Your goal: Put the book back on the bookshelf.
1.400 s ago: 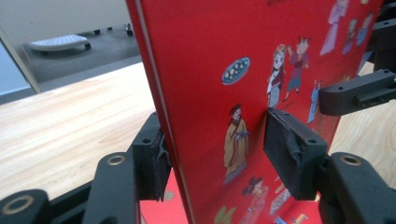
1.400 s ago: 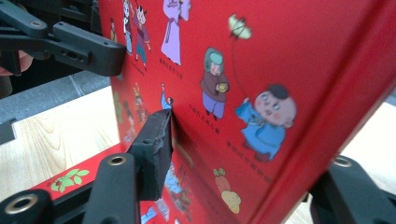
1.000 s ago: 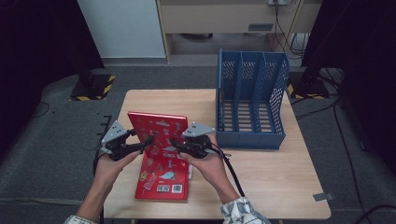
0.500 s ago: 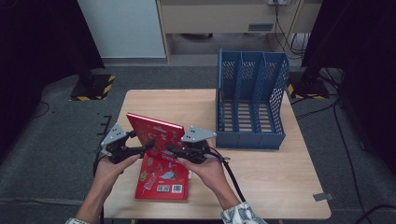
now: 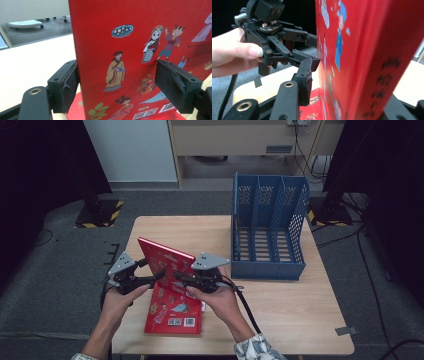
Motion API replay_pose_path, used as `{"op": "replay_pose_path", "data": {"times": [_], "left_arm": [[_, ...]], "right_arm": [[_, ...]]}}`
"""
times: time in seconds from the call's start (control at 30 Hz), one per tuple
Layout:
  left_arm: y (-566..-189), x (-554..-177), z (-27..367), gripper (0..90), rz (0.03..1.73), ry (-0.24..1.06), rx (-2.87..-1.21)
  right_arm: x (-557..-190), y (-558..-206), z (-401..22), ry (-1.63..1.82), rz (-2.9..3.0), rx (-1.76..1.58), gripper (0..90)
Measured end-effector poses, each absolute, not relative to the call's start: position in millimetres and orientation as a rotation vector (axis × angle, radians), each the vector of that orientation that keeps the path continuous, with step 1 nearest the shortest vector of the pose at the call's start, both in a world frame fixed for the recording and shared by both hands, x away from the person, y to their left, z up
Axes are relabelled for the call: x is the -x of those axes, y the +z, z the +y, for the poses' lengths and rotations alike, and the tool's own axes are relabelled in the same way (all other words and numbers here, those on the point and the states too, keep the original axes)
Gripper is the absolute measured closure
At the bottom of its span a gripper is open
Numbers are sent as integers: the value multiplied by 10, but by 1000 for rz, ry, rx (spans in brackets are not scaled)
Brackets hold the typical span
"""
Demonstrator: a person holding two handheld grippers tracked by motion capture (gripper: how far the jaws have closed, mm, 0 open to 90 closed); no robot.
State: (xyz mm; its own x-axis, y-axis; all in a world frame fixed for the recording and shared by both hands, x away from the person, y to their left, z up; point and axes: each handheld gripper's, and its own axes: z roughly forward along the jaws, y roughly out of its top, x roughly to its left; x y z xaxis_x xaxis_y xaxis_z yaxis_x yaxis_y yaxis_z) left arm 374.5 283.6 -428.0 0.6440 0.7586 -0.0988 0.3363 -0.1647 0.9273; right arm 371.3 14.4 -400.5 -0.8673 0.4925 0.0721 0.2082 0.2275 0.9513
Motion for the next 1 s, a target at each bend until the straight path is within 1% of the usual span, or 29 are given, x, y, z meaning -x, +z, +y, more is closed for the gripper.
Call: {"op": "replay_pose_path", "data": {"times": [0.17, 0.47, 0.53, 0.6, 0.7, 0.8, 0.9, 1.0], "left_arm": [[-4274, -3749, 2832, 196, 890, 476, -1764], [-4273, -3754, 2828, 196, 890, 473, -1764], [-4273, -3753, 2830, 196, 890, 472, -1765], [-4274, -3754, 2839, 194, 889, 466, -1766], [-4286, -3747, 2848, 187, 897, 465, -1767], [-4351, -3707, 2908, 149, 920, 478, -1767], [-4479, -3661, 3037, 144, 964, 501, -1764], [-4643, -3645, 3178, 134, 1030, 495, -1763]], "right_arm": [[-3736, -3930, 162, 1715, 2238, -650, 614], [-3804, -3788, 208, 1751, 2207, -632, 671], [-3818, -3776, 221, 1753, 2204, -633, 696], [-3831, -3776, 223, 1755, 2196, -640, 748], [-3845, -3779, 211, 1767, 2205, -623, 781], [-3852, -3784, 183, 1773, 2184, -657, 793], [-3865, -3789, 137, 1779, 2170, -666, 795], [-3872, -3779, 84, 1772, 2156, -681, 796]]}}
